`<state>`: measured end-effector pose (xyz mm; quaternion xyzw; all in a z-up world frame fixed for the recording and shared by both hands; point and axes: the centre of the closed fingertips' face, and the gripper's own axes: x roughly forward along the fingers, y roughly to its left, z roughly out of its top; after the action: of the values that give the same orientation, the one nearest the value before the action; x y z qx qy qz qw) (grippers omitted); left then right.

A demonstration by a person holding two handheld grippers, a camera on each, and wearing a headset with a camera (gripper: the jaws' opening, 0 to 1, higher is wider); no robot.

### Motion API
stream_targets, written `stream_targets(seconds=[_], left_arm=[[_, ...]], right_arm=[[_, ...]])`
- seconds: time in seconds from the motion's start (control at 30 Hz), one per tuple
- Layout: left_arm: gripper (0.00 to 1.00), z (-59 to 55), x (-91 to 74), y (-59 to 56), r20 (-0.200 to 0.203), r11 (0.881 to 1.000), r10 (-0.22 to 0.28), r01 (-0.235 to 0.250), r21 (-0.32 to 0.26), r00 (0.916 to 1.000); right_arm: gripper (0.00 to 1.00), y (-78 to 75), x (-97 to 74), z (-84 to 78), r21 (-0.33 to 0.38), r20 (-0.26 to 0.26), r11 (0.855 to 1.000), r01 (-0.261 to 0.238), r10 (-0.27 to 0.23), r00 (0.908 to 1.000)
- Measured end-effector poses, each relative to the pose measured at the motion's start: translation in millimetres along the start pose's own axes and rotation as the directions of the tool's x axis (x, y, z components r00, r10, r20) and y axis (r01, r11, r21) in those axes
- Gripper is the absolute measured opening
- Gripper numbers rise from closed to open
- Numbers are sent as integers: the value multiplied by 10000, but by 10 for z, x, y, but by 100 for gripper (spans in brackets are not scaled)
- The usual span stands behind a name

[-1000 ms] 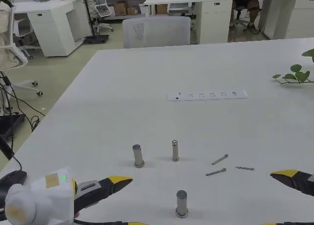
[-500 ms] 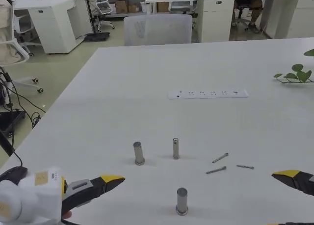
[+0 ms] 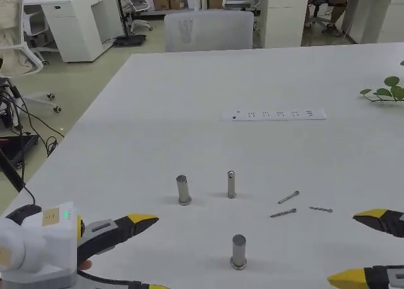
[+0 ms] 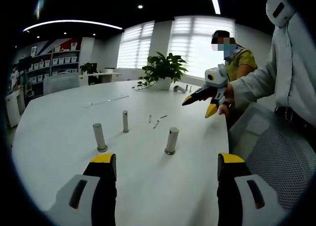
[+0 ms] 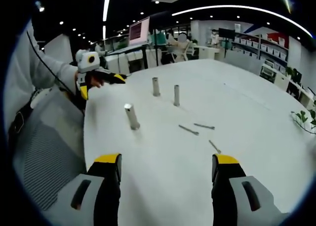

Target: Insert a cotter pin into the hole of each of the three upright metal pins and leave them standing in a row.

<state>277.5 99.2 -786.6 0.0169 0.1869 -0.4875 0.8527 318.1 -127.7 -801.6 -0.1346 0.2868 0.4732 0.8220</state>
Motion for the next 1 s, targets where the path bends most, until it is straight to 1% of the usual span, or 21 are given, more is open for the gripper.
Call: stream_targets(seconds=[0.07,0.17,0.3,0.4,0.5,0.7,0.87,1.0], left_arm=[[84,-5,-1,3,-35,10000,21,-21,12,10000],[84,3,-2,0,-16,10000,14,-14,-11,10000],[84,-1,-4,-6,-38,10000,-16,16,4,10000],[84,-12,-4,-23,-87,10000,-79,79,23,9999],[84,-18,-2,-39,-137,9999,-121,122,34,9998],[84,-11,-2,-34,-157,10000,-82,83,34,9998],[83,-14,-12,-20,-140,10000,-45,45,28,9999],[83,-21,-19,-11,-153,10000,-57,57,38,9999]], right_arm=[[75,-56,26,-6,-128,-146,9999,-13,11,9999],[70,-135,64,-33,-422,-423,9991,-74,56,9991],[65,-213,130,-33,-518,-581,9984,-214,184,9981],[58,-255,182,-53,-733,-818,9966,-383,322,9961],[55,-302,237,-55,-959,-1034,9941,-503,403,9938],[50,-384,356,8,-1386,-1314,9873,-780,597,9895],[45,-410,482,39,-1935,-1713,9746,-1128,796,9820],[40,-421,592,46,-2386,-2062,9601,-1457,965,9737]])
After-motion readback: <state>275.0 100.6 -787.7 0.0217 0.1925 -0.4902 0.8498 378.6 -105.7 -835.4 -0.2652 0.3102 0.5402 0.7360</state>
